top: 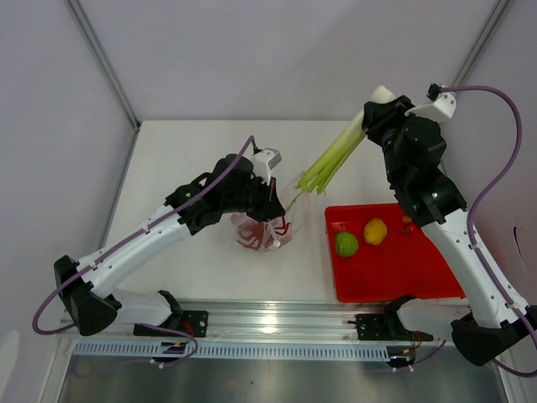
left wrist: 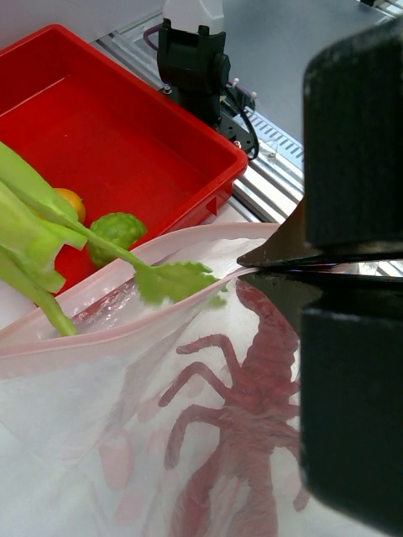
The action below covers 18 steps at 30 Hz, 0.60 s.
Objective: Place the food in the zip-top bag and seal the zipper
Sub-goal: Pick up the fake vegetable from the bin, then place the fake vegetable in the zipper food storage bag.
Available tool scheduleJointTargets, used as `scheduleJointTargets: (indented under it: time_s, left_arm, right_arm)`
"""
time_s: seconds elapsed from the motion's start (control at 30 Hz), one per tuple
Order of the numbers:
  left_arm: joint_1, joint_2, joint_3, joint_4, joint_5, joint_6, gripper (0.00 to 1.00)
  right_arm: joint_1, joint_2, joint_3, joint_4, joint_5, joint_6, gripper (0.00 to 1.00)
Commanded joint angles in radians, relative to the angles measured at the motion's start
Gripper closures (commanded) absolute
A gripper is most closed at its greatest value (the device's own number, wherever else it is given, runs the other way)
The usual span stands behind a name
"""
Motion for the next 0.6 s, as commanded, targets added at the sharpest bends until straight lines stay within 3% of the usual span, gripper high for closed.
scheduleJointTargets:
  time_s: [0.0,0.57]
  left_arm:
    - [0.008,0.003,0.047,0.029,0.005,-0.009,0.99]
    - [0.008,0.006,0.118,0.025,0.017,-0.048,0.99]
  right_arm:
    - [0.013,0.001,0.046,0.067,0.021,0.018,1.00]
    - [0.152,-0.014,-0.102,0.136,0.113,0.071,1.00]
